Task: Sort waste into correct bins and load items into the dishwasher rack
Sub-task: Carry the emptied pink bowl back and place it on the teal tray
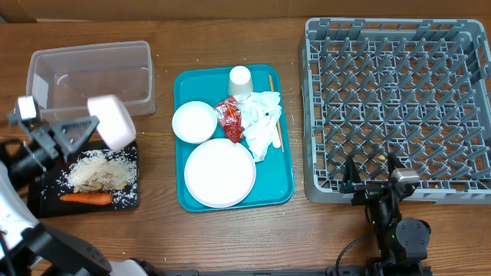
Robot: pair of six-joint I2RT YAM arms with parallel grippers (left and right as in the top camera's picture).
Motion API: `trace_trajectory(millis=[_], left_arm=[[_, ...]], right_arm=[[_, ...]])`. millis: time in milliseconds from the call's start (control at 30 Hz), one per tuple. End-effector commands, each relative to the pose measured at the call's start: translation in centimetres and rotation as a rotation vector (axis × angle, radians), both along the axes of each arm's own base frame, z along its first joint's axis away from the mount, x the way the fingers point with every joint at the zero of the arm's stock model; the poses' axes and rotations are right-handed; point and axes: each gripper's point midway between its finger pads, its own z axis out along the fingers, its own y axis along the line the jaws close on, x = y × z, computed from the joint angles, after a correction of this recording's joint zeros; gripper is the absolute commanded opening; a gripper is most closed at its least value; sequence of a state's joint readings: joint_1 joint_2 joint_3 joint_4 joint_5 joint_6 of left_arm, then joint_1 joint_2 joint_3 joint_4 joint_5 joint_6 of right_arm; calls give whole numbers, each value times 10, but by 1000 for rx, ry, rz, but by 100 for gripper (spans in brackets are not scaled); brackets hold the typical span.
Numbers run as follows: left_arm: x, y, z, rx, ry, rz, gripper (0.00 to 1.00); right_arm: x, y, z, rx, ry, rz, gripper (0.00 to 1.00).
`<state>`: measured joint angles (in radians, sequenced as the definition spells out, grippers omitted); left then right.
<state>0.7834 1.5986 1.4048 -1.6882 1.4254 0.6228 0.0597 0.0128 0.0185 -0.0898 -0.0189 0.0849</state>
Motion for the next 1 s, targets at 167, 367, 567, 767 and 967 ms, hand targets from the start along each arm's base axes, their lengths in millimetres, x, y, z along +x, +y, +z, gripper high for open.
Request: trace_trajectory(millis=[167,367,567,767,967], left_arm=[[43,-73,52,461,-48,-208,4],[103,-71,37,819,135,123,4],[140,-134,37,1005,5,157,4],[172,-165,-11,1182,44,177,4],[198,-178,-80,1249,136,123,4]], right_arm=[[0,0,-2,-3,-5,0,100],[0,0,-2,-3,-5,0,100],[0,0,-2,-3,-4,0,100],[0,0,-2,-3,-4,0,100],[0,0,-2,-3,-4,0,100]])
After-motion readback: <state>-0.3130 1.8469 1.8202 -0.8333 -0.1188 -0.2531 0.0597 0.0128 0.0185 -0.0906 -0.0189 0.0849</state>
